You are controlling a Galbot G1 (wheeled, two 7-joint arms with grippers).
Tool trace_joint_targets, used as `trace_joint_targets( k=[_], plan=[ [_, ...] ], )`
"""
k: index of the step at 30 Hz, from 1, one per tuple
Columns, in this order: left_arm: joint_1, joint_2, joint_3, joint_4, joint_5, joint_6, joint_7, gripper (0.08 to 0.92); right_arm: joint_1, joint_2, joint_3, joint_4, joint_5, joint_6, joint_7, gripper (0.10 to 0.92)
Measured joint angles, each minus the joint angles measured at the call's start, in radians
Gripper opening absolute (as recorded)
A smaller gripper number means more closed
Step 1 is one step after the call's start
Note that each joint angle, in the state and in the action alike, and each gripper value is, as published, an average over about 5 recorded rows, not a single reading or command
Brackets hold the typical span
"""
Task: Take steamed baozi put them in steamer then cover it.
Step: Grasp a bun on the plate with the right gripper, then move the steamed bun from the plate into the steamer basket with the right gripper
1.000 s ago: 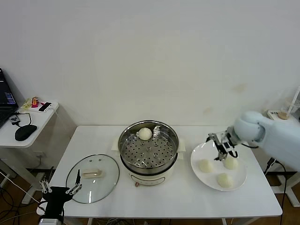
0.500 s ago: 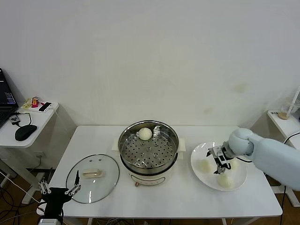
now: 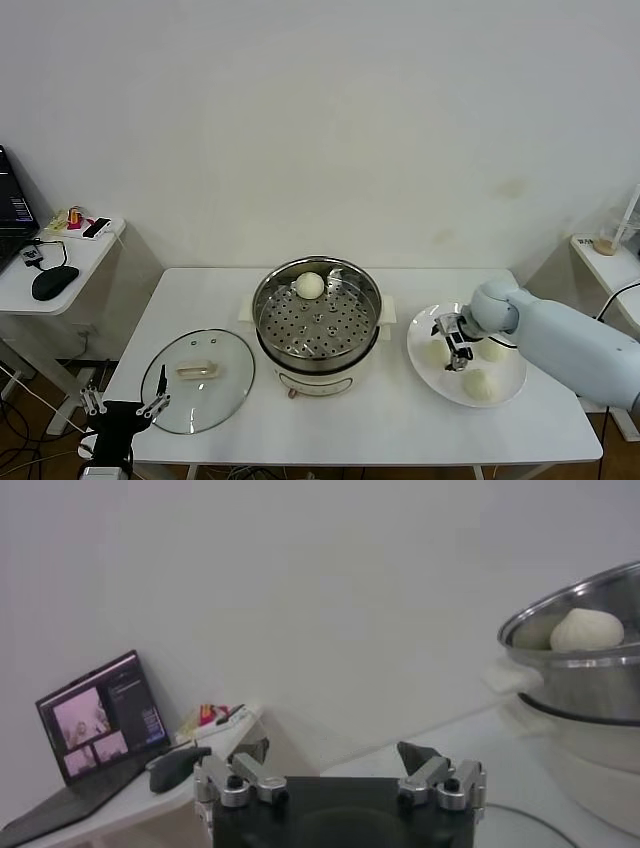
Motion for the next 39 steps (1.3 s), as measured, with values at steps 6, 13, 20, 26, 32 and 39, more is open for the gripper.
trace_joint_targets(
  k=[6,13,20,26,32,39],
  plan=[
    [-0.002,0.000,0.002,0.001,0.000,0.000,0.000,0.823,-0.003,0.022,0.014,-0.030,-0.011,-0.006,-0.010,0.724],
    [0.000,0.000,0.001,0.000,0.000,0.001,0.000,0.823,0.006,0.027,0.011,-0.041,-0.008,-0.005,-0.035,0.613],
    [0.003,-0.001,0.000,-0.007,-0.001,0.001,0.000,0.823,0.042,0.013,-0.009,-0.035,0.008,-0.006,-0.077,0.603],
    [0.003,0.003,0.000,-0.015,-0.004,0.001,0.000,0.823,0.120,-0.023,-0.036,0.001,0.050,-0.020,-0.099,0.604],
    [0.004,0.009,0.001,-0.019,-0.009,0.001,0.000,0.823,0.252,-0.053,-0.095,0.062,0.130,-0.043,-0.102,0.609],
    [-0.007,0.009,0.007,-0.017,-0.011,0.000,0.000,0.823,0.454,-0.026,-0.201,0.131,0.263,-0.087,-0.083,0.616]
  ],
)
